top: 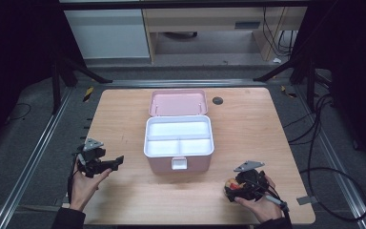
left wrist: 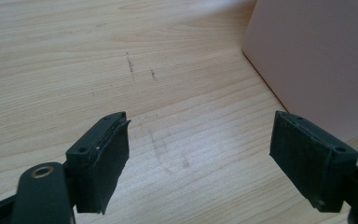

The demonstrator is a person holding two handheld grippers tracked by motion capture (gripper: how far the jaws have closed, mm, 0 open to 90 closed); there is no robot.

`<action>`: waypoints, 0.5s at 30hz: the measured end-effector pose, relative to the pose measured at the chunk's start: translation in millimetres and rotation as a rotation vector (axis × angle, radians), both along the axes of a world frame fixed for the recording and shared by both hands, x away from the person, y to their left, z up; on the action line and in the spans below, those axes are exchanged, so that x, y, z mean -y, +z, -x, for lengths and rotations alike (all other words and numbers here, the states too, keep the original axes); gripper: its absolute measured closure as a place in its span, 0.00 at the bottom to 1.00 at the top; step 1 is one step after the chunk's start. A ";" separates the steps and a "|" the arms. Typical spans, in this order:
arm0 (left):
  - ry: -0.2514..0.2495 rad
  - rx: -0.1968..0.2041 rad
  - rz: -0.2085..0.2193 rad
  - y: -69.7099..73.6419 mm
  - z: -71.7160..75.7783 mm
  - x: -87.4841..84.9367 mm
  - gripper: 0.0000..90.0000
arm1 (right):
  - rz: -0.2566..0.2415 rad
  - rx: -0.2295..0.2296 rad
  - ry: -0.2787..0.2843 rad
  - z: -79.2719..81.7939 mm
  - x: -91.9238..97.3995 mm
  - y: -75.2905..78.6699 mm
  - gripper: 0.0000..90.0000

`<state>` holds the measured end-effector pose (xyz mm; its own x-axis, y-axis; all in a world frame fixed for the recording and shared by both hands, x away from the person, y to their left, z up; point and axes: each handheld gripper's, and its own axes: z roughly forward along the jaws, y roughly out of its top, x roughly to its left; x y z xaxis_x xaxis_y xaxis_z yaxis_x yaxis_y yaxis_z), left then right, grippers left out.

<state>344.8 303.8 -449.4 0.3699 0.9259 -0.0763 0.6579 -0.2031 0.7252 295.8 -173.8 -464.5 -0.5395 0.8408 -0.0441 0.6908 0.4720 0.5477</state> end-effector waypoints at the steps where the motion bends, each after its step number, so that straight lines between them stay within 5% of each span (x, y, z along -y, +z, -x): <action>1: 0.001 0.001 -0.001 0.2 0.2 -0.3 0.21 | 0.003 -0.012 -0.005 0.1 -0.8 -1.7 0.14; 15: -0.009 -0.006 -0.008 -0.3 -0.8 1.8 0.22 | 0.051 -0.099 0.015 -1.5 -7.2 -20.9 0.18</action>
